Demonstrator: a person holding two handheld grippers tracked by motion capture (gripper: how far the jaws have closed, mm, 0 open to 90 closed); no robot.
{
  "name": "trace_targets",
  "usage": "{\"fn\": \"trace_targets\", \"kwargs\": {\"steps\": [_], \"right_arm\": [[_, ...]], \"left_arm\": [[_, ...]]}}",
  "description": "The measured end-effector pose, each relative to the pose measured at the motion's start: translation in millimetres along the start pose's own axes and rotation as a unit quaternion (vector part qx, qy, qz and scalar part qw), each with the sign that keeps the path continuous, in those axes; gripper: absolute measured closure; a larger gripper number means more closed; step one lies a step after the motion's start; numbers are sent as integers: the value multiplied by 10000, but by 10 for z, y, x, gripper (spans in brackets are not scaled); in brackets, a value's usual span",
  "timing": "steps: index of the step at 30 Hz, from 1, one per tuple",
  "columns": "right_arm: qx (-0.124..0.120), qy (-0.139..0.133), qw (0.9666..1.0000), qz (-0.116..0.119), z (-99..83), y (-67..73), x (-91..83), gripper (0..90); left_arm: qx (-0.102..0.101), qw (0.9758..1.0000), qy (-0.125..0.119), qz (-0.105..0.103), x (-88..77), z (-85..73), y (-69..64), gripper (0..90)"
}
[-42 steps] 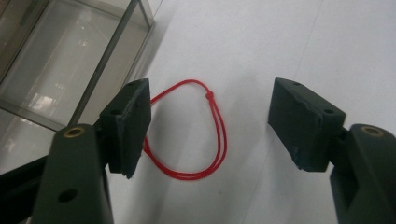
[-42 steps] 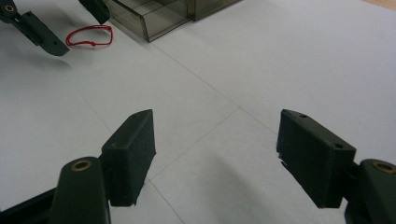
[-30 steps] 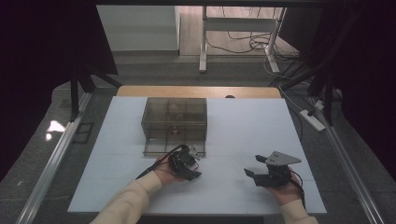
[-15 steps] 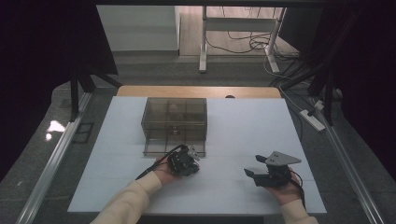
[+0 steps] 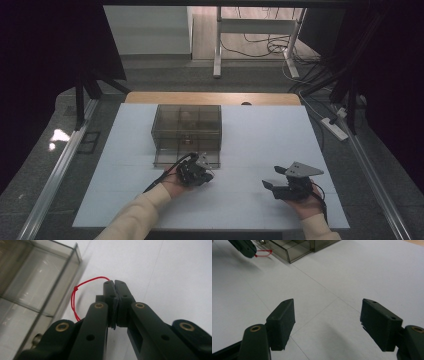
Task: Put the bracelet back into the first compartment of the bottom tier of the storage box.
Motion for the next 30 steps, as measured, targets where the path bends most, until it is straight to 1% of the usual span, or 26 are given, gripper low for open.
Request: {"fn": "trace_targets", "kwargs": {"steps": [3, 6, 19, 24, 28, 30], "right_arm": [[-1, 0, 10000, -3, -1, 2, 4, 274], [-5, 0, 10000, 1, -3, 6, 10, 274], [-22, 3, 10000, 2, -6, 7, 13, 273], [5, 24, 10000, 26, -7, 1, 15, 269], [29, 19, 10000, 22, -9, -6, 13, 267], [33, 19, 10000, 21, -9, -9, 13, 266]], "left_arm": [[-38, 9999, -137, -10, -72, -10, 14, 880], [-71, 9997, -233, 27, -131, -20, 29, 880], [-74, 9984, -547, 156, -352, -39, 30, 880], [-83, 9972, -701, 234, -482, -71, 48, 881], [-132, 9954, -889, 320, -625, -108, 68, 880], [-163, 9946, -962, 356, -670, -123, 73, 881]]}}
Point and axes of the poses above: each handheld gripper's, and its own axes: x roughly forward along the jaws, z roughly out of its top, y roughly to its left, the point moved 1 cm from there along x, roughly forward along the jaws, and after that the axes turned 13 degrees about -z, right-handed, at the moved point
